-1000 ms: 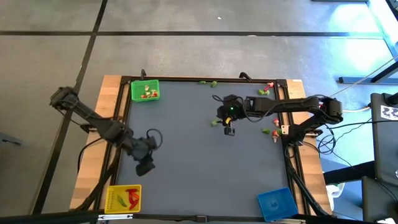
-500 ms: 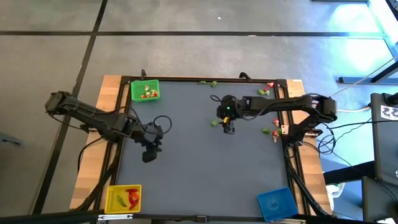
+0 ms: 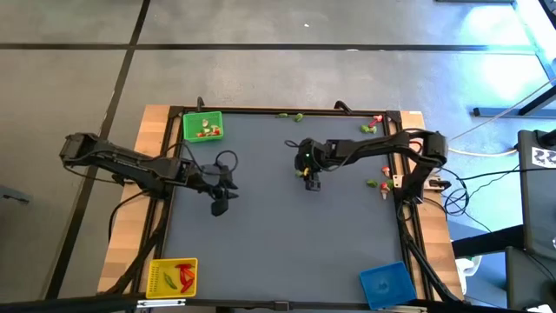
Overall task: Sort produce into baskets
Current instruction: Put the green chili pepper into the blue bin
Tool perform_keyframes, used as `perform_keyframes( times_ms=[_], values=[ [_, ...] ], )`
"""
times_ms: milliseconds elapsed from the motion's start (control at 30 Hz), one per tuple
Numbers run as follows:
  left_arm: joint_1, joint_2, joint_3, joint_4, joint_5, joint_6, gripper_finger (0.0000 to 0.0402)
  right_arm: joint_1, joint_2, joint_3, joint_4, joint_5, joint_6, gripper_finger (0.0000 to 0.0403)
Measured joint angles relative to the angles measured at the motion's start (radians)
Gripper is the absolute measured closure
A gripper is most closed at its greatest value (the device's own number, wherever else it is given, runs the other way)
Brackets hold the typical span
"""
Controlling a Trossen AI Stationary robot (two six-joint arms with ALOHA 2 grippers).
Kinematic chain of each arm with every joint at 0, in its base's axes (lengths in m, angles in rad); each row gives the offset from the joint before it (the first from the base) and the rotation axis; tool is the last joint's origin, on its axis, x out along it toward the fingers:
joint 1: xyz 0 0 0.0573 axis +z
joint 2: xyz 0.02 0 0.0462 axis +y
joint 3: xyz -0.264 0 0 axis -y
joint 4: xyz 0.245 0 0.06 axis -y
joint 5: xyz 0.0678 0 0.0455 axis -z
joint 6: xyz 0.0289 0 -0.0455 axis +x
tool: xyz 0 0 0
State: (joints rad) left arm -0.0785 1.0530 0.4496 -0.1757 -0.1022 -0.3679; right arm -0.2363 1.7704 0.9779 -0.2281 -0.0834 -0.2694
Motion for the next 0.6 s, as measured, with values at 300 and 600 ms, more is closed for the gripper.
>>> perform_keyframes(
  times_ms=[300, 600],
  values=[
    [0.009, 0.0, -0.032, 0.129, -0.092, -0.057, 0.0261, 0.001, 0.061, 0.003, 0.025, -0.016, -0.077, 0.0276],
    [0.009, 0.0, -0.032, 0.172, -0.148, -0.048, 0.0261, 0.018, -0.011, 0.0, -0.054, -0.026, -0.076, 0.039]
  ],
)
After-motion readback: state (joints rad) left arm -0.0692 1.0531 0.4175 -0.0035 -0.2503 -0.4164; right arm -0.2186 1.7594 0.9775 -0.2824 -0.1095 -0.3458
